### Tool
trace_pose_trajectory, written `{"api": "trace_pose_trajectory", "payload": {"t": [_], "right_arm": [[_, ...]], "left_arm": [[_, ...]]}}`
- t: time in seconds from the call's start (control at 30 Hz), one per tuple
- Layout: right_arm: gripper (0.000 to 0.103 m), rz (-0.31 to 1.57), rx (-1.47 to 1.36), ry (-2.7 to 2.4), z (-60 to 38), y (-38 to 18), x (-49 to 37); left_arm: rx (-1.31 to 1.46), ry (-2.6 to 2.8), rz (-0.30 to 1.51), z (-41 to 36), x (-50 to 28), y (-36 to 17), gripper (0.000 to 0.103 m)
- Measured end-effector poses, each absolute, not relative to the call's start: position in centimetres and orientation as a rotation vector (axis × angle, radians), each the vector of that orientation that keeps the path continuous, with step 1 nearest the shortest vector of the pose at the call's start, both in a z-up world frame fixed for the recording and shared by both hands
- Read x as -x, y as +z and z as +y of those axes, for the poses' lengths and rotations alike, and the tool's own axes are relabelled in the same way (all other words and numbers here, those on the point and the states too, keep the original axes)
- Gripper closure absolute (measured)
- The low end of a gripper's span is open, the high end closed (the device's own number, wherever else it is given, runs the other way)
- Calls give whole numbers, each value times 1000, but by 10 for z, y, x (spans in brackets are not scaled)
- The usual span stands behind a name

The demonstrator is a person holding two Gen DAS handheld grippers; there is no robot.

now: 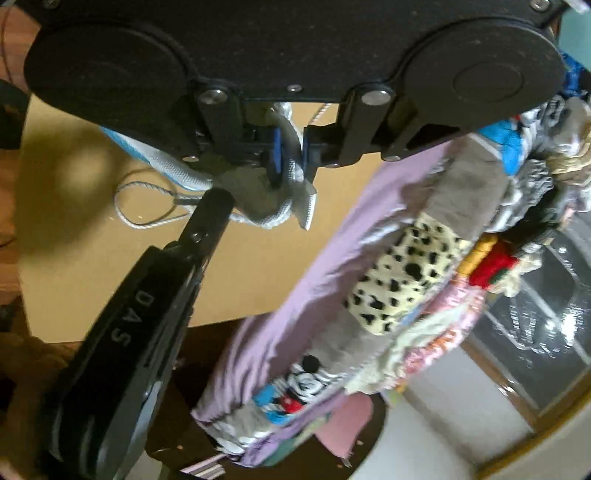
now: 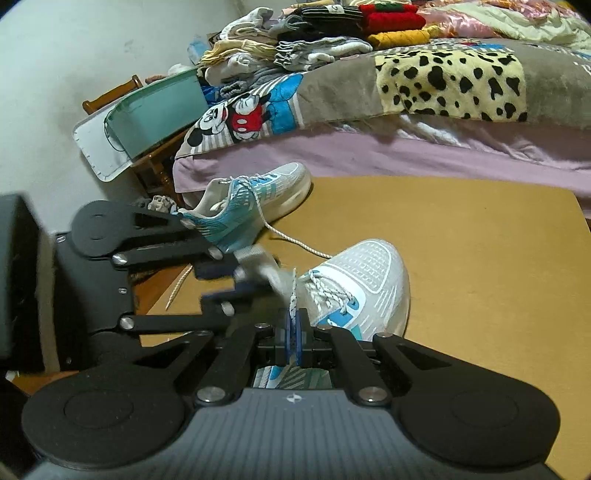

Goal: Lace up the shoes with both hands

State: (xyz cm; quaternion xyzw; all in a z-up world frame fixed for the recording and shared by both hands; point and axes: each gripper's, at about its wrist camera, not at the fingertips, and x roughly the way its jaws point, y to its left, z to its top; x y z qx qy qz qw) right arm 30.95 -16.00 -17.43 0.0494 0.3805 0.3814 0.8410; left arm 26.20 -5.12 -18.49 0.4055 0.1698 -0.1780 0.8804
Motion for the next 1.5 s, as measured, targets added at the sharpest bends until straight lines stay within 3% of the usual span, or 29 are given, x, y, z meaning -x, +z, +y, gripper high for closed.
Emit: {"api": "trace_pose_trajectory", "payload": {"t": [1.5], "right_arm": [[98, 855, 86, 807, -176, -179, -321]], "left_arm": [[-1095, -518, -35, -37, -225, -209, 93]]}}
